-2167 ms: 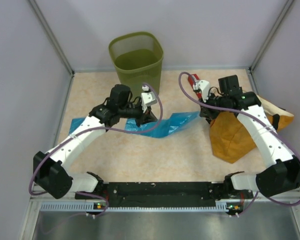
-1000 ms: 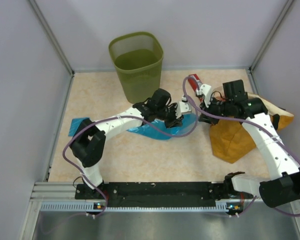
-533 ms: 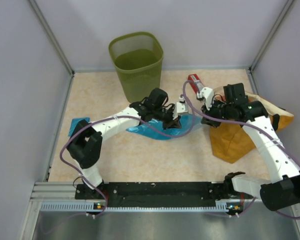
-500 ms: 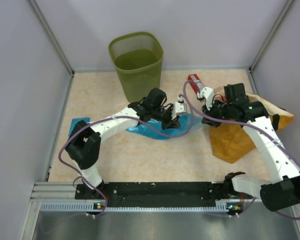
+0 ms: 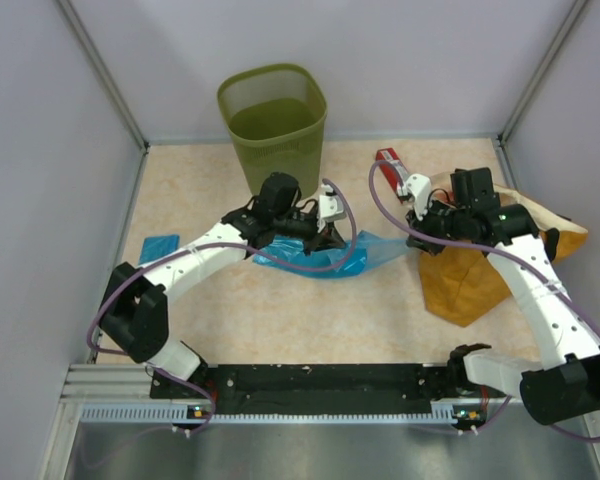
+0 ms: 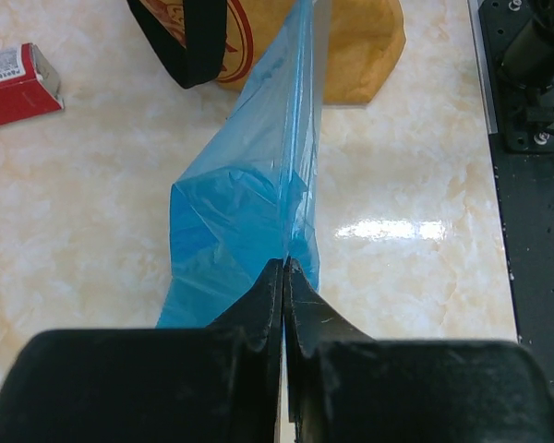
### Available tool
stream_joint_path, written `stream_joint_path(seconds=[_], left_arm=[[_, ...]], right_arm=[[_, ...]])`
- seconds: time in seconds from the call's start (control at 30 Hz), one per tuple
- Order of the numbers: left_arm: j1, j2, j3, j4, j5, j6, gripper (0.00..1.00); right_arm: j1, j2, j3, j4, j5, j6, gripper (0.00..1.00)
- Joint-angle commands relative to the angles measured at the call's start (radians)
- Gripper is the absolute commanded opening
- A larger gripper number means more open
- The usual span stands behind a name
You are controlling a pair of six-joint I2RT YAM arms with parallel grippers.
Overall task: Put the trash bags into the trash bin
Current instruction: Unfold the trash bag at the center of the board.
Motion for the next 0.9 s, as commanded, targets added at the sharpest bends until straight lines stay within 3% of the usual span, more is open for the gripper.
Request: stream_joint_path(seconds=[0.0, 0.37, 0.7, 0.87], left_arm=[[0.013, -0.036, -0.035, 0.022, 0.022, -0.019, 0.0], [0.074, -0.077, -0.063, 0.058, 0.029, -0.071, 0.0], [0.08, -0.103, -0.078, 0.097, -0.001, -0.122, 0.0], [0.079, -0.108, -0.058, 0.061, 0.015, -0.105, 0.0]], right_arm=[[-0.024, -0.042, -0.004, 0.018, 0.043, 0.009, 0.0], [-0.038, -0.07, -0.039, 0.02, 0.059, -0.002, 0.0], [-0.036, -0.061, -0.028, 0.018, -0.061, 0.009, 0.0], [-0.036, -0.004, 0.068, 0.011, -0.226, 0.049, 0.37]])
